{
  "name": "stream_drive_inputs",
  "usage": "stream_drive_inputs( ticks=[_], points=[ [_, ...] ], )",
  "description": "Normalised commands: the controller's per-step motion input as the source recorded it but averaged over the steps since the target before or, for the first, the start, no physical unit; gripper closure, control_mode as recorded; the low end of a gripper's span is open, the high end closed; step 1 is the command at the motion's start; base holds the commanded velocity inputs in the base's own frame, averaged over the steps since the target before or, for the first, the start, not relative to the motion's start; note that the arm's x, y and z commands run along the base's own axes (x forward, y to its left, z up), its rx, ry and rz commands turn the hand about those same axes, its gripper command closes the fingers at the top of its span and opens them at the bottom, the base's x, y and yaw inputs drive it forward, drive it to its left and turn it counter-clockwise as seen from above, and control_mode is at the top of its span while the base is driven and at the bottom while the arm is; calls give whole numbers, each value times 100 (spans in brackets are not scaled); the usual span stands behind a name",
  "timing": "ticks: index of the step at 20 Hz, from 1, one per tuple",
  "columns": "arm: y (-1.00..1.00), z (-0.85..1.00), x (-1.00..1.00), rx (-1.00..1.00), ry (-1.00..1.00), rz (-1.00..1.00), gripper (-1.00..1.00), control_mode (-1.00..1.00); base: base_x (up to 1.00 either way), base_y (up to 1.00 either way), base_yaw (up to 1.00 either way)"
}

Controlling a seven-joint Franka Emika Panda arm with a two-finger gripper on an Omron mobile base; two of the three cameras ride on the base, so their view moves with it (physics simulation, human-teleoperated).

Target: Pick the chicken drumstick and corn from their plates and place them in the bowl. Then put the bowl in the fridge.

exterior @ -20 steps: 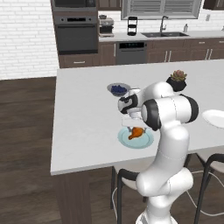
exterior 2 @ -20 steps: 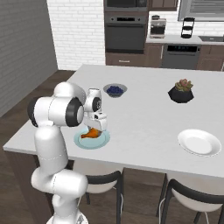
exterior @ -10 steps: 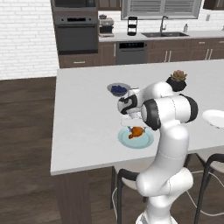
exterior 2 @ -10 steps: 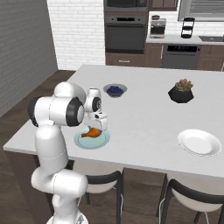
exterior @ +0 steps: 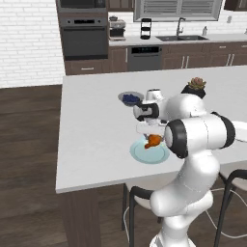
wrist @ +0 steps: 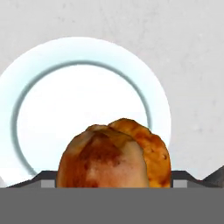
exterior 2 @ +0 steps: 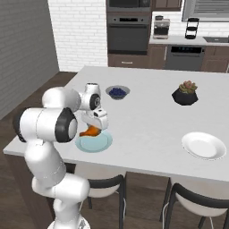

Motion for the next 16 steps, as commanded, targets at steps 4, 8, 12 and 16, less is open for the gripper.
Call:
stream_drive_inputs(
  ticks=[4, 8, 12, 16],
  points=[
    [0, 100, -92, 2, -4, -1, 100, -100, 0, 0, 0],
    [0, 100, -95, 0, -8, -2, 100, -100, 0, 0, 0],
    [0, 100, -69, 0, 0, -1, 100, -100, 0, 0, 0],
    [9, 100, -73, 4, -3, 0, 100, -100, 0, 0, 0]
  ],
)
